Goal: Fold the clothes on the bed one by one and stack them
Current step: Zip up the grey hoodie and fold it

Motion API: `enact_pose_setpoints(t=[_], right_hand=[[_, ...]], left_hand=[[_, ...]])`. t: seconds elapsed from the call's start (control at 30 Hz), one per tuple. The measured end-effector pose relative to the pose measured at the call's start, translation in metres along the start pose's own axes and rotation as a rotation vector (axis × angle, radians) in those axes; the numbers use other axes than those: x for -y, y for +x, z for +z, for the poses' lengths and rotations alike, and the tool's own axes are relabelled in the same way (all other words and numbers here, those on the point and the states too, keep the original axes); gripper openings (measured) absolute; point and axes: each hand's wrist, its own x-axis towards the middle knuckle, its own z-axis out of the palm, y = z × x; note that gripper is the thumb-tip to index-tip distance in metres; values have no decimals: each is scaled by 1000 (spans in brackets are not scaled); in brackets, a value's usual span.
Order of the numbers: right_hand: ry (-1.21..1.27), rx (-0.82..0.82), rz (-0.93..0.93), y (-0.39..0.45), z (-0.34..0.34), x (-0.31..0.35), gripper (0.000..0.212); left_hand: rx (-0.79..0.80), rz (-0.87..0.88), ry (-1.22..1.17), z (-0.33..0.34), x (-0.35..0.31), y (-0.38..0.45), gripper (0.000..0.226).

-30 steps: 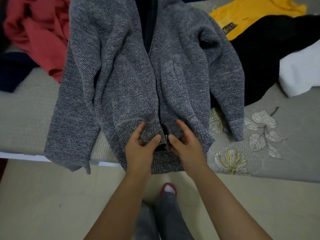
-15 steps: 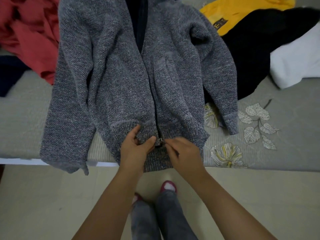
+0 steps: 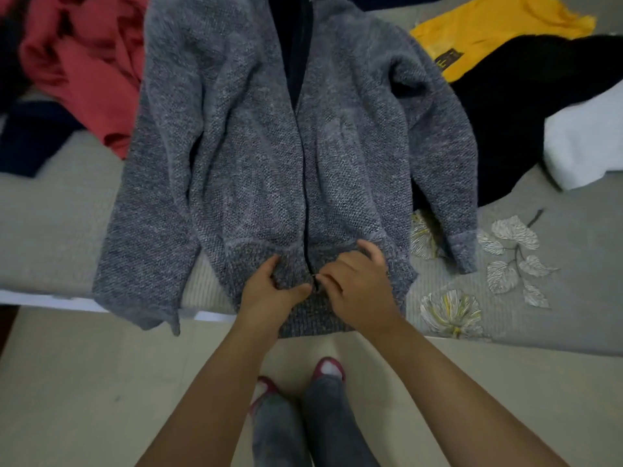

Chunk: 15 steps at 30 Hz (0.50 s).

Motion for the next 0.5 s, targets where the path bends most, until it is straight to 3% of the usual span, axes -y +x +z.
enact_pose_setpoints(t=[0.17, 0.33, 0.5], right_hand=[[45, 12, 135, 31, -3, -8, 17], [-9, 37, 117, 55, -6, -18, 10], [12, 335, 150, 63, 3, -25, 17]], left_hand=[[80, 1, 50, -4, 2, -12, 77], [40, -11, 50, -15, 15, -11, 82], [-60, 59, 380, -13, 30, 0, 82]])
